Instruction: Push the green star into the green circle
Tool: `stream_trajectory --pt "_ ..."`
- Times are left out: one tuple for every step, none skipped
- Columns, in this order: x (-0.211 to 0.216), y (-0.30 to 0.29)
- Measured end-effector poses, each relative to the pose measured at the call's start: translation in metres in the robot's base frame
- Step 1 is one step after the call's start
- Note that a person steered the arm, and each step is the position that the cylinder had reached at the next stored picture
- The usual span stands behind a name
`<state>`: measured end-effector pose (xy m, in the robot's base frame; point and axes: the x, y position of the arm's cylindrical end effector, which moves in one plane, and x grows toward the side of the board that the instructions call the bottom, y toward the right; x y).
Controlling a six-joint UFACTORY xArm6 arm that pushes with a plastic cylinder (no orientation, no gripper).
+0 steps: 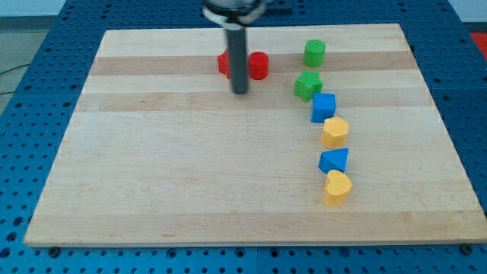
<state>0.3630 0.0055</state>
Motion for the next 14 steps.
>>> stream_trajectory --pt "-0.020 0.029" --pt "-0.049 0.035" --pt "-0.057 -0.016" --pt "-0.069 -0.079" --pt "-0.072 -0.085" --pt "-0.073 -0.012" --pt "-0.044 0.018" --pt "0.029 0.043" --pt "0.040 0.077" --pt "-0.001 0.104" --pt "-0.045 0.107" --pt "-0.005 0.098" --pt "-0.012 0.073" --pt "-0.006 0.109"
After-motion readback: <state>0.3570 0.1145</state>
